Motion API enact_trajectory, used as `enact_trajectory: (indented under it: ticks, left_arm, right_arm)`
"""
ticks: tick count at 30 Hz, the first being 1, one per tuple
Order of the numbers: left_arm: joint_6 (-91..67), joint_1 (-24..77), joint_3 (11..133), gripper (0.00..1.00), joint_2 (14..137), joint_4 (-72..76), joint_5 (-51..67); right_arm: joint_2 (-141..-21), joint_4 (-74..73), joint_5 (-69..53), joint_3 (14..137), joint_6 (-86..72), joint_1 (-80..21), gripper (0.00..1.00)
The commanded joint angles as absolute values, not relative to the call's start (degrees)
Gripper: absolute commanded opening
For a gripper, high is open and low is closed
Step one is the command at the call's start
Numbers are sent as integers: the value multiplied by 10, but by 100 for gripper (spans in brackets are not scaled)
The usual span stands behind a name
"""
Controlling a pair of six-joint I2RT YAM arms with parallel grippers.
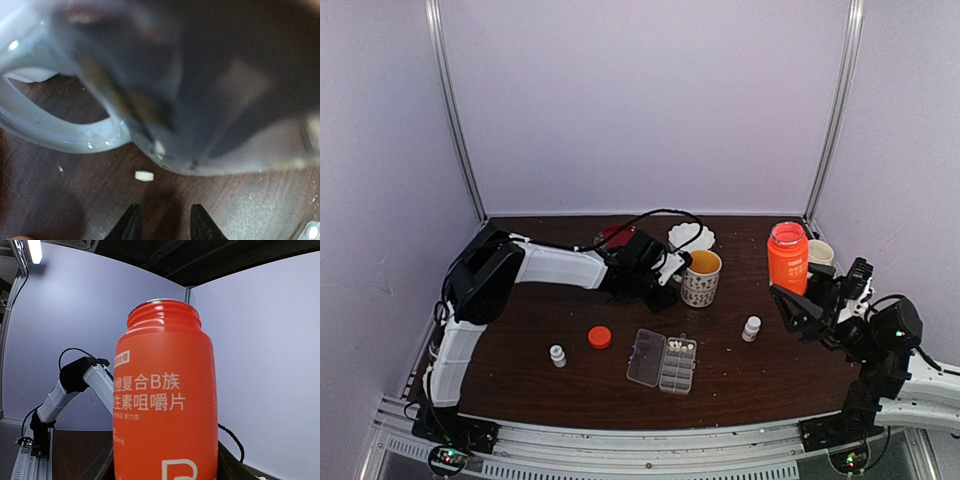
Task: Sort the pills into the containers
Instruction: Pick up the pill.
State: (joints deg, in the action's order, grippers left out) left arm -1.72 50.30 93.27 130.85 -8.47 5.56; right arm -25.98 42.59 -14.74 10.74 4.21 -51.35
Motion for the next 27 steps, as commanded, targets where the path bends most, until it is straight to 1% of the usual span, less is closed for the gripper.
enact_trajectory:
  ticks: [1,7,12,15,22,27]
  left_arm:
    - [-10,485,973,38,1333,-81,93]
    - [-5,479,1024,40,1369,-119,115]
    - [14,479,1051,45,1385,-133,135]
    - [21,479,1081,45,1402,-161,149]
    - [20,479,1136,41,1436,-210,160]
    - [15,479,1142,41,1442,-226,148]
  right_arm:
    - [-247,400,-149,129,62,-511,0]
    - [-236,392,-147,140,71,-510,0]
    - [-231,375,-151,153,79,-509,0]
    - [-230,373,-150,157,82,-508,0]
    - [-235,361,-153,173,86,-506,0]
    - [-240,356,-156,181,87,-506,0]
